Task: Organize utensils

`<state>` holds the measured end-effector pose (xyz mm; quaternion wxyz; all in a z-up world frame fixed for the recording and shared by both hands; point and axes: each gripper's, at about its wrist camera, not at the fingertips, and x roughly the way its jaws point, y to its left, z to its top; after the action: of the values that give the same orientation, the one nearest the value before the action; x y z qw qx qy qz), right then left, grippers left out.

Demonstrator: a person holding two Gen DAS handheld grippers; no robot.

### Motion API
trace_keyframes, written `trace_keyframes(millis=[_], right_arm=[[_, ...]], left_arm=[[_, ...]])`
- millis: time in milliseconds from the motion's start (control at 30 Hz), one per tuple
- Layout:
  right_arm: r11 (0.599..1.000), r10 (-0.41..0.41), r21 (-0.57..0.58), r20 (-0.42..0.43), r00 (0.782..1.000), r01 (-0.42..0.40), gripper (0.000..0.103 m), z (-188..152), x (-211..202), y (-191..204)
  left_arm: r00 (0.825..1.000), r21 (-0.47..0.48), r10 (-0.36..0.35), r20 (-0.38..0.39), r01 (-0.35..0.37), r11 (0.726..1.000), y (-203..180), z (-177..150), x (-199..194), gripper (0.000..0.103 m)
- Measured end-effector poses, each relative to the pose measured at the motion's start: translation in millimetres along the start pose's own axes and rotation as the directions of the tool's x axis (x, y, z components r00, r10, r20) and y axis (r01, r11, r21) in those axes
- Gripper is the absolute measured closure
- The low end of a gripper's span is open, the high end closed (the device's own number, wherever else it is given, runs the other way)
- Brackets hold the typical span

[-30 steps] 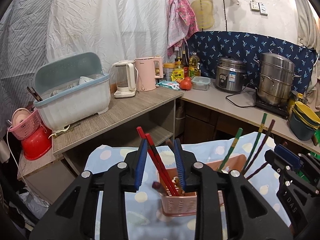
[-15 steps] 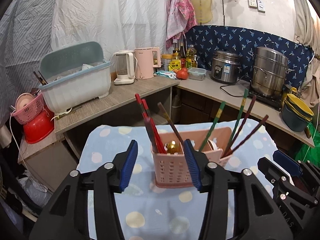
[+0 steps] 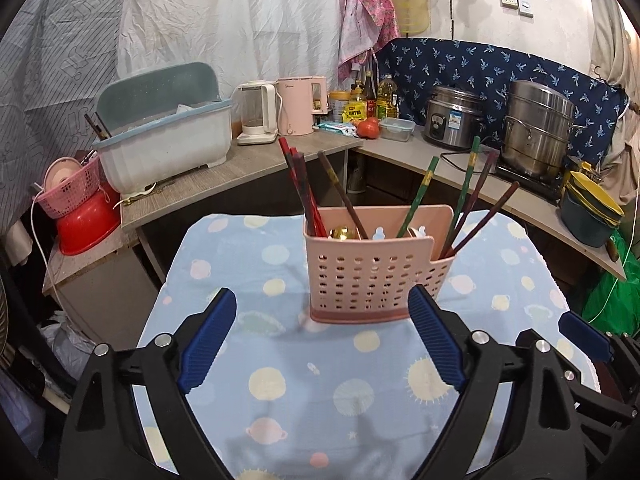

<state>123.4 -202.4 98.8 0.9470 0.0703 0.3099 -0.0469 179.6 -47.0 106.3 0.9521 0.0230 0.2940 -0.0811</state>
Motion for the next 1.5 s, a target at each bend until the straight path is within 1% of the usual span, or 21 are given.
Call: trace_keyframes(millis=[67,200,467,533,667,767,1500], right_arm=[[1.0,-0.006,-0.003,-0.017,1.0,0.006,0.047,-6,-2,0],[1.0,-0.008,0.018,-0.025,1.0,0.008,0.037,-15,-7,-2],[0.999,-0.034,0.004,-0.056,0.998,0.034,0.03,-29,-11,3],[0.999,-0.035,0.008,-0.065,0.997,0.035,0.026,-32,-11,2],[0.999,-0.052,0.006,-0.076,0.996,0.053,0.023,-36,-9,1],[0.998,-0.067,-0.001,-0.081,0.994,0.068,0.019,-39,-8,0],[0.995,-0.098,-0.011,-0.095,0.991,0.097,0.018,-46,-8,-7]], left_arm=[[1.0,0.002,0.008,-0.009,-0.008,1.0,0,-6,-2,0.016],[1.0,-0.011,0.016,-0.027,-0.017,1.0,1,-17,-4,0.014],[0.998,-0.012,0.035,-0.058,-0.036,0.999,0,-37,-7,0.011],[0.997,-0.014,0.035,-0.071,-0.037,0.999,1,-40,-6,0.011],[0.996,-0.019,0.036,-0.082,-0.038,0.999,3,-44,-7,0.01],[0.995,-0.015,0.042,-0.092,-0.044,0.999,2,-47,-7,0.009],[0.99,0.013,0.055,-0.132,-0.053,0.998,-3,-56,-2,0.007]])
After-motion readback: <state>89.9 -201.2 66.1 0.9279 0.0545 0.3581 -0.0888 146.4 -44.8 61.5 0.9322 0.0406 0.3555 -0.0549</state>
